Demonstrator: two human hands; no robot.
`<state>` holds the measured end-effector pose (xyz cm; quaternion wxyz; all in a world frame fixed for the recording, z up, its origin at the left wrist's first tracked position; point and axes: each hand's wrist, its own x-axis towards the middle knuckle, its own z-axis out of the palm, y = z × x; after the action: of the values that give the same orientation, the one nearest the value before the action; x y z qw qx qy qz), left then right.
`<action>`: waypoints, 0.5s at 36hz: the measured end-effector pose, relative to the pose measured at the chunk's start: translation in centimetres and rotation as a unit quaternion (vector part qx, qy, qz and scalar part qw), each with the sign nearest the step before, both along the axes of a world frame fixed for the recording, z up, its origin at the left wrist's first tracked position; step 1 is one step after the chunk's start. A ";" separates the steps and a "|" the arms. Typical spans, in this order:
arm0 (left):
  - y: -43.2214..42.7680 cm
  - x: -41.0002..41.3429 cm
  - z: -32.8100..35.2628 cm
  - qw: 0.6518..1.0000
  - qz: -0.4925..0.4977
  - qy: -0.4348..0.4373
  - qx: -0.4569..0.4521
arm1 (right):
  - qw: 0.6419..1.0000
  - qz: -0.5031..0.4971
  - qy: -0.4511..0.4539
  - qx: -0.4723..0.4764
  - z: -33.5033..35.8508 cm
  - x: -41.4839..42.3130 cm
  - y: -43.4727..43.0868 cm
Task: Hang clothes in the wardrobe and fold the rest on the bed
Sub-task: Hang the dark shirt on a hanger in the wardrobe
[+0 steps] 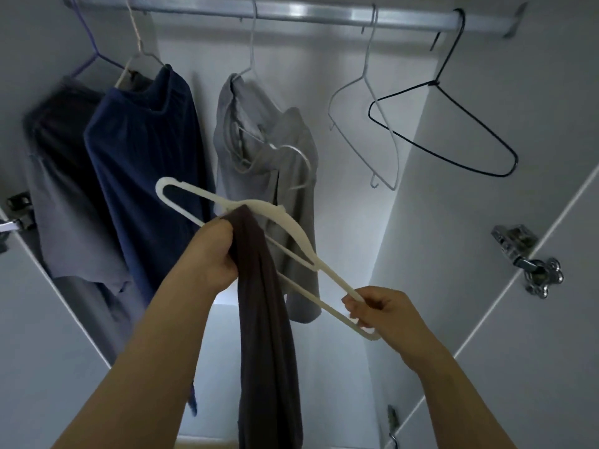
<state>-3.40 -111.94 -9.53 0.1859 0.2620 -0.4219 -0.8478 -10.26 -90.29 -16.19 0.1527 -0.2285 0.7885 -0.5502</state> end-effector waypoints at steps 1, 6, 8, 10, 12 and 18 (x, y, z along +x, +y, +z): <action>0.7 0.1 0.0 1.000 -0.005 -0.007 -0.023 | 1.000 -0.002 0.007 0.010 -0.2 0.2 0.0; 4.2 -0.2 0.6 0.984 -0.043 -0.061 -0.159 | 0.999 0.011 0.037 0.022 1.3 1.5 -2.2; 5.2 -0.4 0.9 0.976 -0.051 -0.083 -0.196 | 0.999 0.022 0.033 0.001 2.2 1.8 -3.3; 5.7 -0.5 1.3 0.972 -0.061 -0.088 -0.210 | 0.999 0.019 0.016 -0.039 3.1 2.0 -4.2; 5.8 -0.6 1.5 0.970 -0.067 -0.085 -0.215 | 0.997 0.017 0.002 -0.074 4.0 2.1 -4.7; 5.7 -0.8 2.2 0.949 -0.106 -0.087 -0.285 | 0.971 0.119 -0.091 -0.189 4.2 2.2 -4.1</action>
<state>-4.21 -106.28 -7.30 0.1247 0.2250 -0.6859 -0.6807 -8.09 -94.36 -12.00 0.2424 -0.2948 0.6203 -0.6852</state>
